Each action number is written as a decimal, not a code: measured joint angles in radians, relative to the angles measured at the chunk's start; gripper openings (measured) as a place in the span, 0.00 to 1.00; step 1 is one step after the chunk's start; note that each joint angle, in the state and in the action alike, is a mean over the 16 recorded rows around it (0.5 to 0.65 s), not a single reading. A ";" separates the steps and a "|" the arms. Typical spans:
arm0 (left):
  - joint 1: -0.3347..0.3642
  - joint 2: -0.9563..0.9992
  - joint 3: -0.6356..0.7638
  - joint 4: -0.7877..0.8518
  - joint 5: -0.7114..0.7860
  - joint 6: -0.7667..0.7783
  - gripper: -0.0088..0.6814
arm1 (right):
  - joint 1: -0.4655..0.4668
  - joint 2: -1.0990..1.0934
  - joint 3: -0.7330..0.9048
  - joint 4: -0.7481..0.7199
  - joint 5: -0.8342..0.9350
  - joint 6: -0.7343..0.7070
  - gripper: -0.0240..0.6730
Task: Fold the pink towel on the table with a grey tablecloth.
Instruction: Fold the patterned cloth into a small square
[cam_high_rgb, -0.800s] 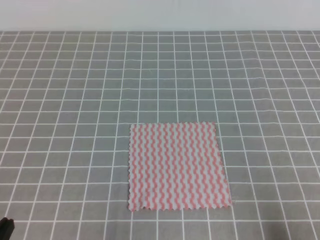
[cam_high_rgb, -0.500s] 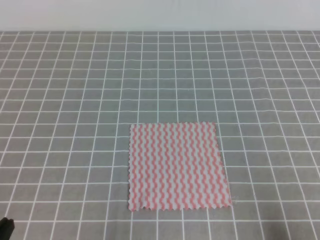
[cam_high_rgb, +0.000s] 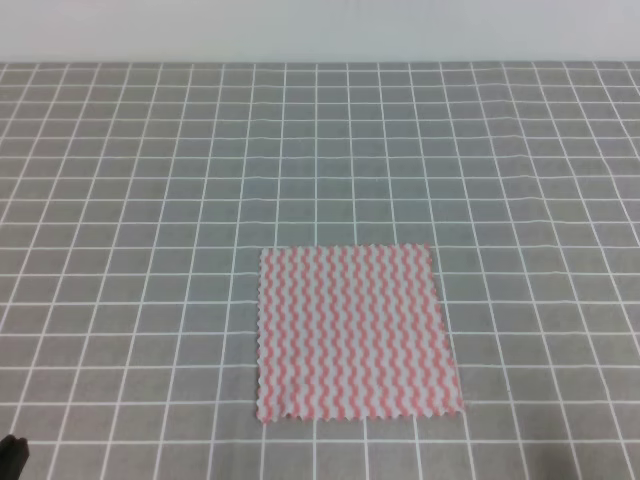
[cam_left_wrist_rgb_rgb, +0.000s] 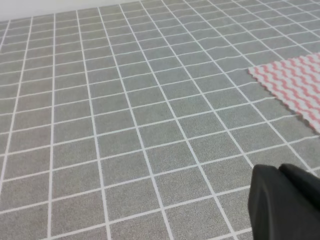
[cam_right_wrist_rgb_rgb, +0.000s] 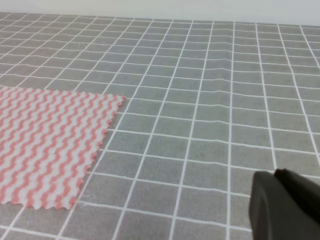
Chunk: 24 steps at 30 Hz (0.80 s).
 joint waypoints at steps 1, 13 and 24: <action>0.000 0.000 0.000 0.000 -0.002 0.000 0.01 | 0.000 0.000 0.000 0.003 -0.004 0.000 0.01; 0.000 0.006 -0.009 -0.154 -0.095 0.000 0.01 | -0.001 0.009 -0.008 0.224 -0.156 0.000 0.01; 0.000 0.002 -0.005 -0.522 -0.238 -0.002 0.01 | 0.000 0.007 -0.006 0.533 -0.294 -0.002 0.01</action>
